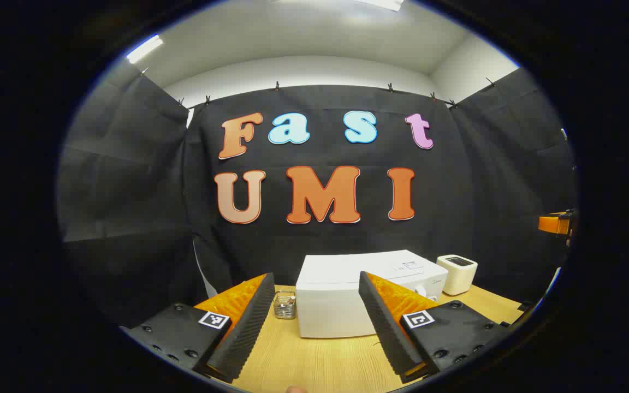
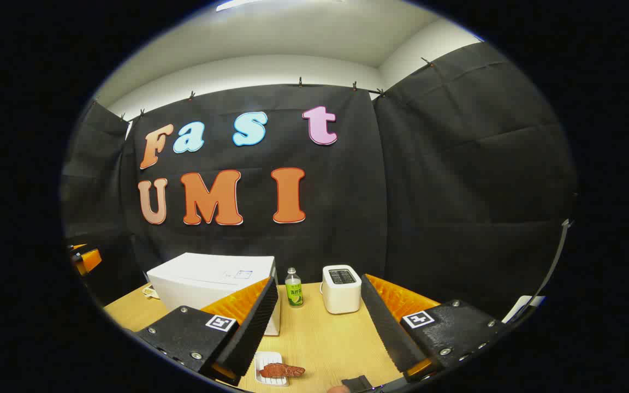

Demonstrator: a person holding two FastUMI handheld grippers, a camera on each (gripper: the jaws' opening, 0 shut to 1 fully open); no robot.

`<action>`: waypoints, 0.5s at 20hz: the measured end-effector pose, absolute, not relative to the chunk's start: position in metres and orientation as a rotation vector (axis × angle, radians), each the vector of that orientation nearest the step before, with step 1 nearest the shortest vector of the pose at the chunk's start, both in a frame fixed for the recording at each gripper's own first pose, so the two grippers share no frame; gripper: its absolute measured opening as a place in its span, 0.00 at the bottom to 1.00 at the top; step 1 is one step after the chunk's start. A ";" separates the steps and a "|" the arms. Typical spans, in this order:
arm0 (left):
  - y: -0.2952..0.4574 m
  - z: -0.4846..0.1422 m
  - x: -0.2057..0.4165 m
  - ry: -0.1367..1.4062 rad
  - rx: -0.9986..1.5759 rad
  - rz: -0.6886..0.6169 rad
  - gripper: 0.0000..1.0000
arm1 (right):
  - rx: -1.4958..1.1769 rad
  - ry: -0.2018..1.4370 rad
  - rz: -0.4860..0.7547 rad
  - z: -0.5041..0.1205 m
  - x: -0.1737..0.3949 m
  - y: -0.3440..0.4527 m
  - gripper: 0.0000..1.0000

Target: Open the microwave oven with the left hand, put the food in, and close the microwave oven.

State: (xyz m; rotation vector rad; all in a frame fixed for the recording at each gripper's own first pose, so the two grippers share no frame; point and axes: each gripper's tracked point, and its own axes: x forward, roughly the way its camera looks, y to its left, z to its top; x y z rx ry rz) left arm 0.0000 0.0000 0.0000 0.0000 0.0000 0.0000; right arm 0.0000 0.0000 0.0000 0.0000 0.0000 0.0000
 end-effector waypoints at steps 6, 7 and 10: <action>0.000 0.008 0.022 -0.015 0.012 -0.026 0.99 | 0.014 0.031 -0.061 -0.014 -0.001 -0.009 0.95; -0.001 0.005 0.020 -0.013 0.004 -0.029 0.97 | 0.018 0.032 -0.059 -0.015 -0.003 -0.008 0.95; 0.005 -0.004 0.010 0.001 -0.026 -0.022 0.97 | 0.010 0.039 -0.044 -0.017 -0.006 -0.002 0.95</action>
